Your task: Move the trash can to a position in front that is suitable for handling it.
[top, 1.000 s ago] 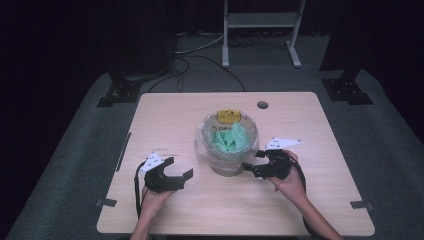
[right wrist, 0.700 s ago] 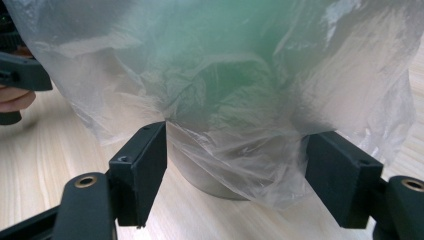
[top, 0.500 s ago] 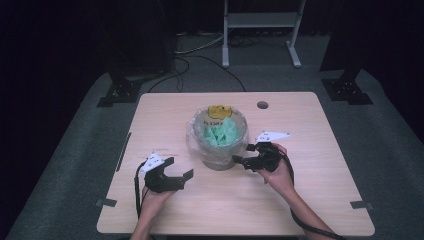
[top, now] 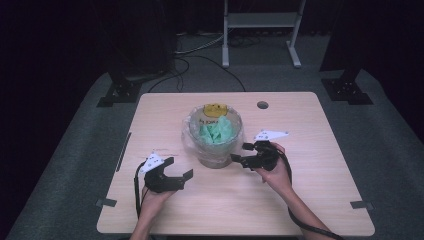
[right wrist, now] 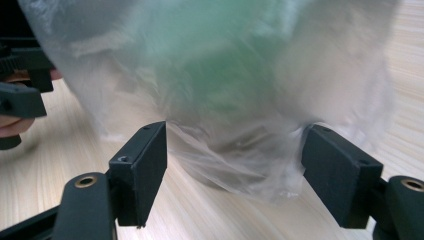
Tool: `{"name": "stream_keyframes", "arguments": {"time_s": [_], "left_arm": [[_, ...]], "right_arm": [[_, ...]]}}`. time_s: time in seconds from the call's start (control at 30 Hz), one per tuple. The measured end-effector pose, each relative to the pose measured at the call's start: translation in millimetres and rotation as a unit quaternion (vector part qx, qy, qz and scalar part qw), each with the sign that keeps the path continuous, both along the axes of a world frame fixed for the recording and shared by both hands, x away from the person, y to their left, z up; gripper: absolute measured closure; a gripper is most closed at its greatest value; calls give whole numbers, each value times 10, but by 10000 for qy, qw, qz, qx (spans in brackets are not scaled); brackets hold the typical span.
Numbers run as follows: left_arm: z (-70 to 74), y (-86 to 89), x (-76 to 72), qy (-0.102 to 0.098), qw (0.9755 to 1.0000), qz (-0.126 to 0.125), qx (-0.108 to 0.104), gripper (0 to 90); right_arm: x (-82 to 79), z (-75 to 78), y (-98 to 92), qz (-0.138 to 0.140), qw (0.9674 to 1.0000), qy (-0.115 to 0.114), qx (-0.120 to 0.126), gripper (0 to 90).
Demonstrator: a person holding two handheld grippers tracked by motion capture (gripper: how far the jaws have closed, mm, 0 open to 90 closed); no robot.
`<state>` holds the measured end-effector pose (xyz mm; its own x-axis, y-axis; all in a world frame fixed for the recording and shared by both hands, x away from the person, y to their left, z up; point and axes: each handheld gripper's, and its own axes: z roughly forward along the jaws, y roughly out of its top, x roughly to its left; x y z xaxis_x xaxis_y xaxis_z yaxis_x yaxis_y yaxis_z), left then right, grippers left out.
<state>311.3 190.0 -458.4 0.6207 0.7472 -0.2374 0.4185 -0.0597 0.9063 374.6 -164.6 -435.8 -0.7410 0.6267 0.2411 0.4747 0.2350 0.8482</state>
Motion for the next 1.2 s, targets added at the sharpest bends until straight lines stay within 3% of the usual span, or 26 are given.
{"name": "stream_keyframes", "arguments": {"time_s": [0.3,0.63,0.8,1.03,1.2], "left_arm": [[25,-51,-16,-47,9999,-76,73,6],[92,-108,-40,-130,9996,-201,172,6],[187,-128,-71,-213,9991,-322,153,6],[355,-96,-96,-245,9986,-433,203,6],[467,-84,-94,-346,9982,-451,190,6]], "right_arm": [[-185,-72,-511,-479,9988,102,92,271],[-444,-198,-1043,-1130,9935,56,134,271],[-581,-273,-1267,-1437,9890,119,330,271],[-723,-346,-1489,-1893,9795,123,681,272],[-758,-362,-1519,-1990,9773,90,719,271]]}}
